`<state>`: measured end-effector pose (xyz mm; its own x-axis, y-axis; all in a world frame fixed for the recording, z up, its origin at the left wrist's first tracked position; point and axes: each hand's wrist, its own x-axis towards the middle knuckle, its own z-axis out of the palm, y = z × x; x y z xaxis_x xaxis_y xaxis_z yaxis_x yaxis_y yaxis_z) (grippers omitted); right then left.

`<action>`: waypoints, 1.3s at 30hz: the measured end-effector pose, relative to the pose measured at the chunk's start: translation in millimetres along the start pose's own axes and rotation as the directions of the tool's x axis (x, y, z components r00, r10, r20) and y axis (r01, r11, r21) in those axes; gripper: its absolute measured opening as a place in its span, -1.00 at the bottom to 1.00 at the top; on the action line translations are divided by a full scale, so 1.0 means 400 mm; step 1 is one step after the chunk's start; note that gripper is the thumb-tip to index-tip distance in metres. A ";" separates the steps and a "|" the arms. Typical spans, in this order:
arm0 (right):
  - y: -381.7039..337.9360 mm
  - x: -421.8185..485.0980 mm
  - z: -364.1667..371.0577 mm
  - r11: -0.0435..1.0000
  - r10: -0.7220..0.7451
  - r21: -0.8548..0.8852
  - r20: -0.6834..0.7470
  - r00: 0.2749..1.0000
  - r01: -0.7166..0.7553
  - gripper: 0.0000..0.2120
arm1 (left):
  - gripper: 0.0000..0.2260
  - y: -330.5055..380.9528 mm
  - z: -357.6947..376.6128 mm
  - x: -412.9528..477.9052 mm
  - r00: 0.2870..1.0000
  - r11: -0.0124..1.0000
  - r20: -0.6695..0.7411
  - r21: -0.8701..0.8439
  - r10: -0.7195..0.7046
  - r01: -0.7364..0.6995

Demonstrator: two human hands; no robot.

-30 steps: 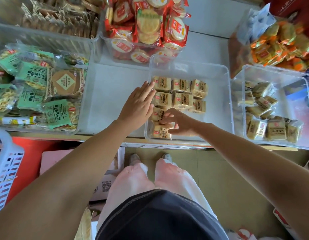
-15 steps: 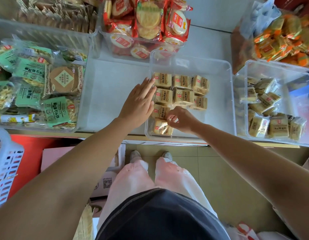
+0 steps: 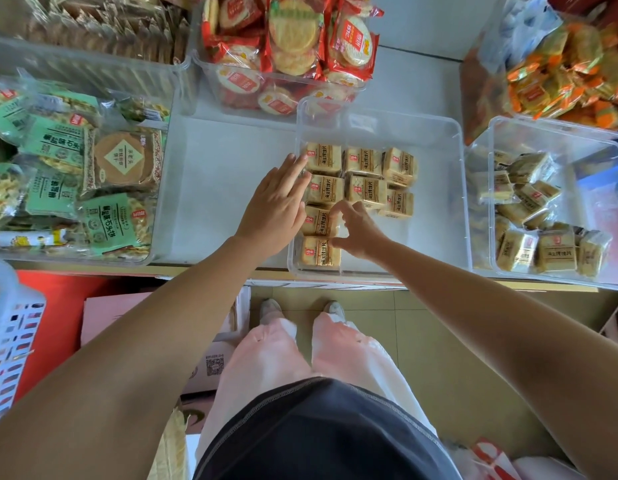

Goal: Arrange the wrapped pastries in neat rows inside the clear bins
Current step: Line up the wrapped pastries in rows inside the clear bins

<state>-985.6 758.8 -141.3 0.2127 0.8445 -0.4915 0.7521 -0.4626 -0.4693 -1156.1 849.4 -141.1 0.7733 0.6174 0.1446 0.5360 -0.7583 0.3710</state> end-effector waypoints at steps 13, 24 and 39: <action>0.025 -0.008 -0.067 0.990 -0.135 0.042 -0.045 0.990 0.137 -0.54 | -0.70 0.016 -0.031 0.027 1.000 0.990 -0.006 0.142 -0.010 0.011; 0.277 -0.152 -0.388 0.929 -0.004 0.317 -0.508 0.861 0.191 -0.78 | -0.78 0.378 0.019 0.295 0.988 0.984 -0.024 -0.095 0.152 -0.154; 0.739 -0.152 -0.545 0.947 0.180 -0.213 -0.264 0.948 -0.239 -0.58 | -0.45 0.745 0.274 0.532 0.922 0.952 0.382 0.254 0.065 -0.172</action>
<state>-640.3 629.5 -90.4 0.5017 0.7879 -0.3570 0.7942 -0.5831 -0.1708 -794.9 732.0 -100.2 0.8768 0.4404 -0.1929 0.4634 -0.8810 0.0951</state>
